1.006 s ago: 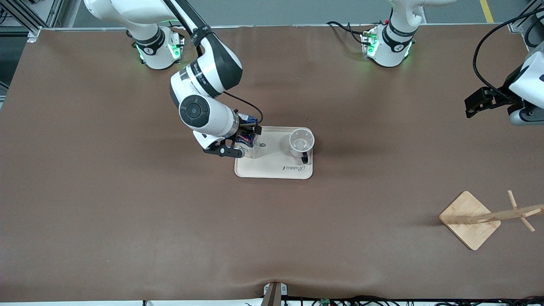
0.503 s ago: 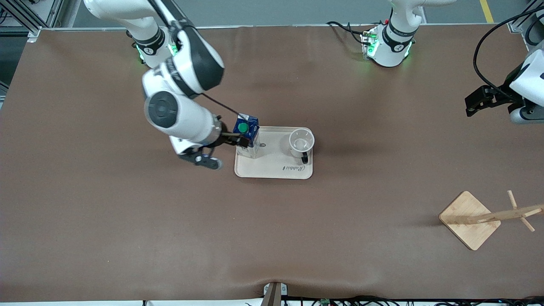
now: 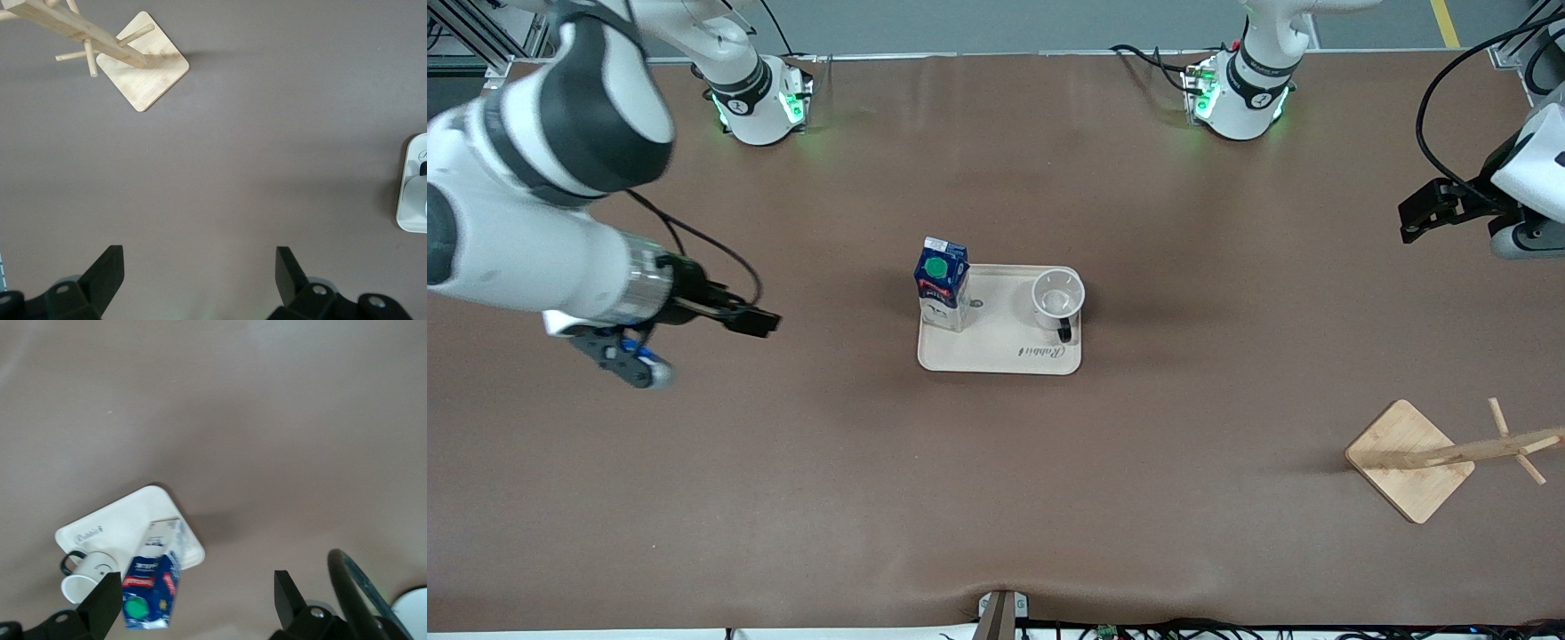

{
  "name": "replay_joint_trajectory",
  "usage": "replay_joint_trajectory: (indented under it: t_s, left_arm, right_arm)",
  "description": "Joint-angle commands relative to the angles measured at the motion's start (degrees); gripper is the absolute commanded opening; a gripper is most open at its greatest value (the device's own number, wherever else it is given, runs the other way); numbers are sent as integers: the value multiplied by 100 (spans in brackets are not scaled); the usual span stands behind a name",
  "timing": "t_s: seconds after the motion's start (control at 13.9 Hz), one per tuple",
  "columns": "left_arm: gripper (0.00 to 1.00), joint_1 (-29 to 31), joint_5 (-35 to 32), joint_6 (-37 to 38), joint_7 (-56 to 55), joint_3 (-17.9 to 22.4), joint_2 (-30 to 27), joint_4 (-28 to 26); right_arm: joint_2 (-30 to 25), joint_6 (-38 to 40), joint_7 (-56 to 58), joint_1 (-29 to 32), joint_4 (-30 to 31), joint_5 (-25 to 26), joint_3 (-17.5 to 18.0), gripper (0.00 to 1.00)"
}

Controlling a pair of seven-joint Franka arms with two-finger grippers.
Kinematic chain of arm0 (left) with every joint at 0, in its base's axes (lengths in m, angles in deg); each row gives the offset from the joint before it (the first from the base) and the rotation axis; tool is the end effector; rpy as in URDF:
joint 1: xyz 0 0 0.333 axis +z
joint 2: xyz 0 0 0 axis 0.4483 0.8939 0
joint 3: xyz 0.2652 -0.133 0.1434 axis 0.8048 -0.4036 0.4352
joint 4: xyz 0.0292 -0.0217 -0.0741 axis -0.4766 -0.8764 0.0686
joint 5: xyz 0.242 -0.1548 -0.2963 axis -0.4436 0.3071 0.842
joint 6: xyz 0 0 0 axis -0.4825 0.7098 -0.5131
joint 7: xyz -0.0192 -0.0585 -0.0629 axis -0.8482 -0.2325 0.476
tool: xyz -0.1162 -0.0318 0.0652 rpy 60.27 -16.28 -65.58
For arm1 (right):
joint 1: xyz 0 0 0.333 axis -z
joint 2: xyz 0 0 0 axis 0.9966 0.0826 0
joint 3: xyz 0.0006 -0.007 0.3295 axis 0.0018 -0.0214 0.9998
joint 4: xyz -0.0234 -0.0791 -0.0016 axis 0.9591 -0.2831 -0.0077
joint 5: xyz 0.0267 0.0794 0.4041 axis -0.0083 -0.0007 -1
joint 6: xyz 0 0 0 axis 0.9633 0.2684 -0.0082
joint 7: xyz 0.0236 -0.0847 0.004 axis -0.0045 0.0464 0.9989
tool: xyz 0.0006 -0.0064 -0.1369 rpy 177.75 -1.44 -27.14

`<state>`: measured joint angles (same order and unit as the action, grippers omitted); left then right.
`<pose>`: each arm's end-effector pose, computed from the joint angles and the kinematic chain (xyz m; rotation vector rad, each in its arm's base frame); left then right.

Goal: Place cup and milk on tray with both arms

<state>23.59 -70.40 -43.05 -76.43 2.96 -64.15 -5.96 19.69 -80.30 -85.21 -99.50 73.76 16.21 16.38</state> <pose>0.5707 -0.0306 0.6108 -3.0408 0.0211 0.0230 0.6479 0.1576 0.5245 -2.8759 0.7130 0.3921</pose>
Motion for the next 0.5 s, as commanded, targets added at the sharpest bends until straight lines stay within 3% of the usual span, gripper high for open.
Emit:
replay_joint_trajectory:
  t_s: [0.0, 0.14, 0.43]
  left_arm:
    - [100, 14, 113, 98, 37, -9, -102, -35]
    - [100, -12, 113, 99, -15, -9, -102, -44]
    - [100, -21, 122, 90, -33, -35, -111, -53]
  right_arm:
    - [-622, 435, 849, 430, 260, 435, 94, 100]
    - [-1131, 453, 1420, 649, 664, 815, 94, 100]
    - [-2185, 445, 2256, 976, 1603, 956, 85, 100]
